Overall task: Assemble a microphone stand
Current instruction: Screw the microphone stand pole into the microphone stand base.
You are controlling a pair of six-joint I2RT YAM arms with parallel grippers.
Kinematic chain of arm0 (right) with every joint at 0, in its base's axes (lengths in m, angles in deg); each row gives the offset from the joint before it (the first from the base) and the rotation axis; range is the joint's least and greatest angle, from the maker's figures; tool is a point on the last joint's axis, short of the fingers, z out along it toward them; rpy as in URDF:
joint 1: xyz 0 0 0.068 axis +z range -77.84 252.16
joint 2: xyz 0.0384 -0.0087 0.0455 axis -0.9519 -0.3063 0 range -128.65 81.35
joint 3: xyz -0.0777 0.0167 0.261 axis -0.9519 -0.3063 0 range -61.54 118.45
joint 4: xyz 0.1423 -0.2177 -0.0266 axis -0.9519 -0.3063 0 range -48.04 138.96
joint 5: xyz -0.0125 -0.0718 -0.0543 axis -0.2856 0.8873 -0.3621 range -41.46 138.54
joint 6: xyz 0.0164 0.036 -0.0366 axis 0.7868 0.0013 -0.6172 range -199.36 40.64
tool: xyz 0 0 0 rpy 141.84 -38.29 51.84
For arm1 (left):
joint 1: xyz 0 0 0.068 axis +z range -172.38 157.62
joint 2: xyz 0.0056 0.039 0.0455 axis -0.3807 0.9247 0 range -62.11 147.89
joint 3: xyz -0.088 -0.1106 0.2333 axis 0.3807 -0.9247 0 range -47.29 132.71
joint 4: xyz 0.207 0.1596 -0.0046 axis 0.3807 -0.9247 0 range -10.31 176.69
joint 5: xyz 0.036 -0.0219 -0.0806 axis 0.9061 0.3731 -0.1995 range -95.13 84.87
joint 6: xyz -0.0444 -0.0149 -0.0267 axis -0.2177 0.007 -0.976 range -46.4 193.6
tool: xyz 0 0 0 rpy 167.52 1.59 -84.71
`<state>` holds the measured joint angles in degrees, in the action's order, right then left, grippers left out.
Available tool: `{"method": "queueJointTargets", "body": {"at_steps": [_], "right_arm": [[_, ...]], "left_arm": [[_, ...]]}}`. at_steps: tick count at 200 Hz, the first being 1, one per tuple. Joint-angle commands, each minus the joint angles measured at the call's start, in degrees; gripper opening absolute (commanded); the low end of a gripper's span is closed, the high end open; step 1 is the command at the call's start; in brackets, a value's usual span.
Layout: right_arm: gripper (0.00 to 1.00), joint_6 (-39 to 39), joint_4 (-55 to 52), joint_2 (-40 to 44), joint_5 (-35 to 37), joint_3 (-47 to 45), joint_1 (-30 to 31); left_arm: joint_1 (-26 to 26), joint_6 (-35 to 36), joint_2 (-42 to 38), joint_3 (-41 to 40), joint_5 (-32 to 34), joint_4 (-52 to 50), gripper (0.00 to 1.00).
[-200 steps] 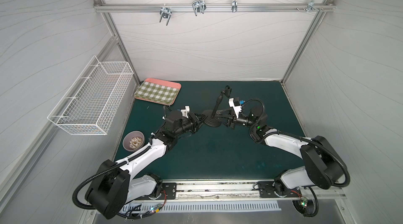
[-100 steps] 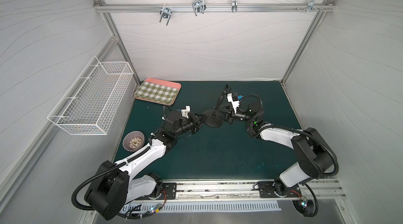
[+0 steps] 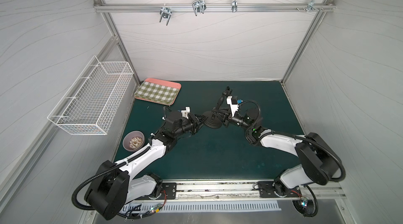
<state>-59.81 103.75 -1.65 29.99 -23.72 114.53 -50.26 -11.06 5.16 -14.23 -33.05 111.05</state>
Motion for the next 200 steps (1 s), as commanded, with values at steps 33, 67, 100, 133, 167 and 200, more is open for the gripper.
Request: {"method": "queueJointTargets", "body": {"at_steps": [33, 67, 100, 133, 167, 200], "right_arm": [[0.03, 1.08, -17.27, 7.26, 45.75, 1.84, 14.92], [0.06, 4.74, -25.42, 5.37, 54.76, 7.0, 18.86], [0.44, 1.01, -25.66, 7.26, 50.82, 5.8, 18.45], [0.61, -0.27, -23.74, 13.12, 30.15, 0.28, 9.78], [0.61, -2.67, -16.71, 14.26, 5.25, -2.91, -0.21], [0.56, -2.33, -10.43, 10.59, -9.46, -2.4, -5.25]], "left_arm": [[0.16, -0.38, -0.21, 1.83, -0.36, 8.76, 0.0], [0.17, -0.24, 0.21, 2.01, -0.49, 8.73, 0.0], [0.36, -0.08, 0.07, 1.83, -0.47, 8.64, 0.0], [0.54, -0.25, 0.28, 1.82, -0.82, 8.95, 0.0], [0.64, -0.36, 0.57, 2.1, -1.25, 9.06, 0.0], [0.63, -0.45, 0.57, 2.26, -1.91, 9.37, 0.0]]}}
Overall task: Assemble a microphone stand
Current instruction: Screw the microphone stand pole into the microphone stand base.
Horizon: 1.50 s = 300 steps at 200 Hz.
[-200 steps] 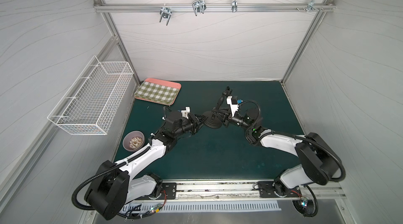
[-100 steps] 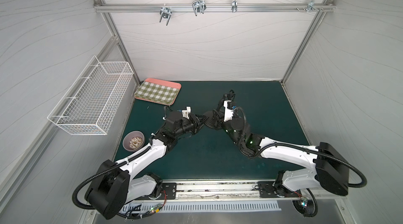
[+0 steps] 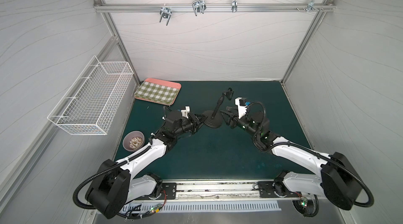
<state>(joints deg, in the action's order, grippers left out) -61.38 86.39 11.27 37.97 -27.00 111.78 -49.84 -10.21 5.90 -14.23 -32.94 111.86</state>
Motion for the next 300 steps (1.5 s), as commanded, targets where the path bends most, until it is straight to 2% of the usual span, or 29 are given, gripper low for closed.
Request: {"method": "queueJointTargets", "body": {"at_steps": [1, 26, 55, 79, 113, 139, 151, 167, 199, 207, 218, 227, 250, 281, 300], "right_arm": [[0.56, -0.71, 7.07, -2.51, -17.89, 0.92, -2.6], [0.53, 2.81, 14.61, -6.79, -27.38, 1.82, -5.44], [0.5, 4.04, 17.63, -10.94, -31.55, 4.23, -6.53], [0.44, 4.53, 20.06, -14.42, -34.75, 6.58, -7.23], [0.29, 8.6, 25.53, -19.71, -42.16, 10.87, -7.8], [0.14, 10.05, 26.56, -21.01, -40.2, 11.58, -7.59], [0.08, 9.79, 26.99, -20.06, -36.26, 10.07, -6.87], [0.02, 7.2, 24.07, -17.32, -27.14, 7.42, -4.54], [0.04, -1.43, 12.25, -9.93, -0.4, 3.94, 5.76], [0.06, -1.37, 9.0, -8.82, 6.27, 4.36, 8.26], [0.05, 0.02, 4.54, -7.63, 14.88, 5.31, 11.44], [0.0, 1.99, 0.31, -7.12, 22.69, 6.55, 13.89], [0.0, 7.57, -10.15, -7.43, 39.42, 11.54, 19.59], [0.0, 13.53, -18.46, -9.79, 50.53, 17.19, 23.36], [0.17, 16.0, -21.87, -10.45, 52.94, 19.22, 24.43]], "left_arm": [[0.22, -1.33, -0.21, 2.27, -2.04, 8.57, 0.0], [0.22, -1.42, -0.16, 2.44, -2.55, 8.45, 0.0], [0.22, -1.53, -0.34, 2.54, -2.92, 8.41, 0.0], [0.23, -1.58, -0.35, 2.64, -3.49, 8.47, 0.0], [0.22, -1.79, -0.5, 2.29, -3.84, 8.51, 0.0], [0.22, -1.73, -0.92, 2.1, -3.47, 8.52, 0.0], [0.24, -1.71, -1.1, 2.1, -3.28, 8.3, 0.0], [0.31, -1.55, -1.22, 2.1, -2.87, 8.07, 0.0], [0.46, -1.52, -1.39, 1.92, -2.49, 8.04, 0.0], [0.54, -1.45, -1.3, 1.92, -2.43, 7.97, 0.0], [0.65, -1.54, -1.3, 1.81, -2.5, 7.92, 0.0], [0.78, -1.49, -1.32, 1.83, -2.49, 7.96, 0.0], [0.83, -1.61, -1.17, 1.75, -2.47, 8.03, 0.0], [0.88, -1.66, -0.86, 1.79, -2.51, 8.07, 0.0], [0.83, -1.65, -0.86, 1.83, -2.42, 8.09, 0.0]]}}
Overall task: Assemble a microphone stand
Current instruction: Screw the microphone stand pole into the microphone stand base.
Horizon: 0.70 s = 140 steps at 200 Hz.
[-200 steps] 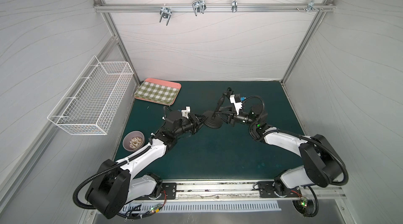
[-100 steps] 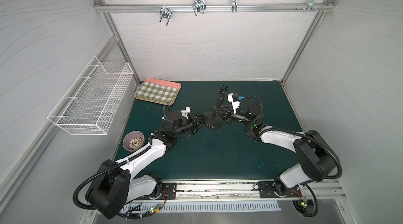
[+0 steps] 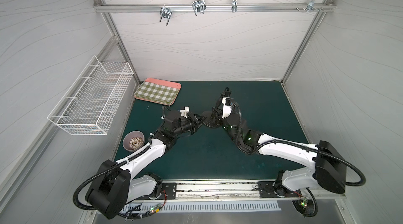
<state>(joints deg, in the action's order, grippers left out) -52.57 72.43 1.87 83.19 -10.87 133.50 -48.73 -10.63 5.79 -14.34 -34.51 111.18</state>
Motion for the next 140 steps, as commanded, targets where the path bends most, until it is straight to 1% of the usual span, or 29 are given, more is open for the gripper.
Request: {"method": "queueJointTargets", "body": {"at_steps": [1, 3, 6, 13, 24, 33, 41, 49, 55, 64, 76, 98, 118, 140], "right_arm": [[0.18, 7.3, -8.08, -1.04, 7.76, 3.24, 2.72], [0.21, 7.58, -8.46, -1.09, 7.79, 3.39, 2.77], [0.28, 7.48, -9.14, -1.06, 7.65, 3.62, 2.8], [0.41, 7.21, -10.22, -0.82, 7.22, 3.9, 2.75], [0.6, 4.78, -10.49, 0.42, 6.43, 3.12, 2.78], [0.69, 1.46, -8.86, 2.11, 5.33, 1.2, 2.61], [0.74, -2.06, -6.14, 4.08, 2.77, -1.53, 2.22], [0.75, -5.97, -2.2, 6.22, -3.31, -5.01, 0.6], [0.75, -7.21, 0.35, 7.94, -8.71, -7.53, -1.31], [0.75, -7.36, 3.96, 10.2, -17.88, -11.03, -5.11], [0.73, -7.4, 8.22, 12.05, -32.22, -14.2, -11.12], [0.73, -6.95, 16.3, 11.98, -51.53, -17.14, -20.14], [0.72, -6.15, 22.78, 9.06, -64.42, -16.77, -25.31], [0.68, -4.81, 27.47, 4.18, -74.74, -13.94, -27.84]], "left_arm": [[-0.28, -1.26, -0.75, 1.94, -0.85, 8.79, 0.0], [-0.28, -1.28, -0.75, 1.94, -0.8, 8.77, 0.0], [-0.27, -1.26, -0.71, 1.94, -0.82, 8.77, 0.0], [-0.24, -1.29, -0.66, 2.03, -0.85, 8.78, 0.0], [-0.19, -1.23, -0.62, 2.04, -0.84, 8.74, 0.0], [-0.19, -1.29, -0.49, 2.12, -0.84, 8.84, 0.0], [-0.19, -1.28, -0.49, 2.12, -0.85, 8.83, 0.0], [-0.11, -1.29, -0.49, 2.12, -0.83, 8.87, 0.0], [-0.11, -1.22, -0.44, 2.12, -0.82, 8.83, 0.0], [-0.11, -1.35, -0.4, 2.14, -0.81, 8.92, 0.0], [-0.11, -1.45, -0.27, 2.12, -1.02, 9.24, 0.0], [-0.08, -1.47, -0.35, 2.12, -1.28, 9.11, 0.0], [-0.11, -1.54, -0.32, 2.18, -1.37, 9.07, 0.0], [0.04, -1.62, -0.21, 2.46, -1.62, 8.98, 0.0]]}}
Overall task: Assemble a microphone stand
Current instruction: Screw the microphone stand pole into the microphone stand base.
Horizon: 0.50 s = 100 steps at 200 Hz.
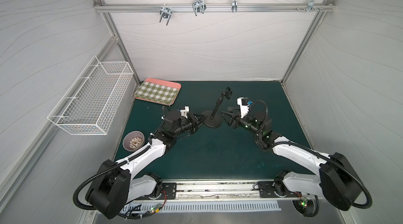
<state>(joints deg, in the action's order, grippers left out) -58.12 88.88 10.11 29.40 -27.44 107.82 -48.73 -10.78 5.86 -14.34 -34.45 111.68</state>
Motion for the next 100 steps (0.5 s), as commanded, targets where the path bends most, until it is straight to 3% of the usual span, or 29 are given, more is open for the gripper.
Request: {"method": "queueJointTargets", "body": {"at_steps": [1, 65, 100], "right_arm": [[0.68, 0.83, 11.25, -4.34, -21.25, 2.85, -2.21], [0.49, 10.05, 27.99, -19.93, -30.04, 10.15, -3.81], [0.23, 15.06, 34.88, -24.0, -31.31, 12.38, -3.84]], "left_arm": [[0.01, -1.43, -0.28, 2.47, -1.7, 8.49, 0.0], [0.03, -1.88, 0.06, 3.0, -2.61, 8.44, 0.0], [0.03, -1.69, -0.44, 2.89, -2.54, 8.21, 0.0]]}}
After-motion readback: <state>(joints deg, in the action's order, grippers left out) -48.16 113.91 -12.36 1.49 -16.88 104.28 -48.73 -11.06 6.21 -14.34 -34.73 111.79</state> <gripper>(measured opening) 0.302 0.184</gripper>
